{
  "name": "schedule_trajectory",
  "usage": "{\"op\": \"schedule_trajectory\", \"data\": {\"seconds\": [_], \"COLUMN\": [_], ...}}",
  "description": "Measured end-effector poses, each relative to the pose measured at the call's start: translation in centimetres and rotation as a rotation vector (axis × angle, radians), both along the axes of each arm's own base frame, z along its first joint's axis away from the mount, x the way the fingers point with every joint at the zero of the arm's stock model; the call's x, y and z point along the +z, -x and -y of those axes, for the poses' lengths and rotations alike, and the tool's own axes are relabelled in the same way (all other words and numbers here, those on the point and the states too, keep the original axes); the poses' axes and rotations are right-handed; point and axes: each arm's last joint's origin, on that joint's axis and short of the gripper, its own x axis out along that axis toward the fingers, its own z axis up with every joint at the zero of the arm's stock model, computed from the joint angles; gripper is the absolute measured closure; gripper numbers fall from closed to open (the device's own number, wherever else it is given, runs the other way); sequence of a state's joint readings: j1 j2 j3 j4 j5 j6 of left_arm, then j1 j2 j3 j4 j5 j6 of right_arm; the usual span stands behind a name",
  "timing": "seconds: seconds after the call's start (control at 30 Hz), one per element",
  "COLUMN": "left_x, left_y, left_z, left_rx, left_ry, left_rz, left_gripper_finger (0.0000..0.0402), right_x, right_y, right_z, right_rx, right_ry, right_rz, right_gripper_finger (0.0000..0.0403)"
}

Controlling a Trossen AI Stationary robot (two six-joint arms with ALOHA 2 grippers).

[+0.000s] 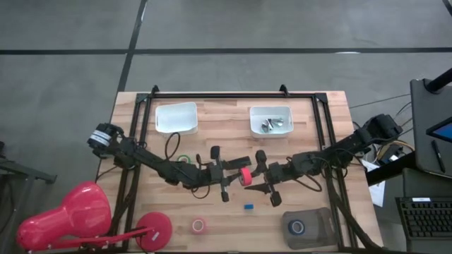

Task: Pick and place Stapler, Stapler remover, tape
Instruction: Put the red tape into the black bin

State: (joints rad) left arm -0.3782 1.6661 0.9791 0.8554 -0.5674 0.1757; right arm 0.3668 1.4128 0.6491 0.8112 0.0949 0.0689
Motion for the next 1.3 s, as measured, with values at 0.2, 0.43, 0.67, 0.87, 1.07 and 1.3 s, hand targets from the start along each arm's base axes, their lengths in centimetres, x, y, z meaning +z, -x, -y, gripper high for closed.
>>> {"op": "schedule_trajectory", "data": {"seconds": [0.2, 0.43, 0.67, 0.87, 1.07, 1.3], "left_x": [-0.1, 0.4, 0.8, 0.6, 0.5, 0.3], "left_y": [0.0, 0.3, 1.1, 1.6, 1.8, 1.8], "left_z": [-0.1, -0.2, -0.3, 0.8, 1.4, 1.4], "left_rx": [0.006, 0.003, -0.013, -0.049, -0.068, -0.068], "left_ry": [-0.007, -0.013, 0.041, 0.056, 0.038, 0.049], "left_rz": [-0.008, -0.019, -0.089, -0.113, -0.119, -0.137], "left_gripper_finger": [0.0327, 0.0317, 0.0253, 0.0218, 0.0216, 0.0216], "right_x": [0.0, 0.0, 0.6, 1.5, 3.0, 4.6], "right_y": [0.0, 0.0, 0.9, 3.2, 6.1, 9.3], "right_z": [0.0, 0.0, 0.4, 0.4, -1.9, -5.7], "right_rx": [0.001, 0.001, -0.010, 0.008, 0.035, -0.055], "right_ry": [0.006, 0.014, 0.003, -0.068, -0.179, -0.267], "right_rz": [0.001, 0.001, -0.055, -0.298, -0.695, -1.126], "right_gripper_finger": [0.0345, 0.0358, 0.0351, 0.0357, 0.0357, 0.0357]}}
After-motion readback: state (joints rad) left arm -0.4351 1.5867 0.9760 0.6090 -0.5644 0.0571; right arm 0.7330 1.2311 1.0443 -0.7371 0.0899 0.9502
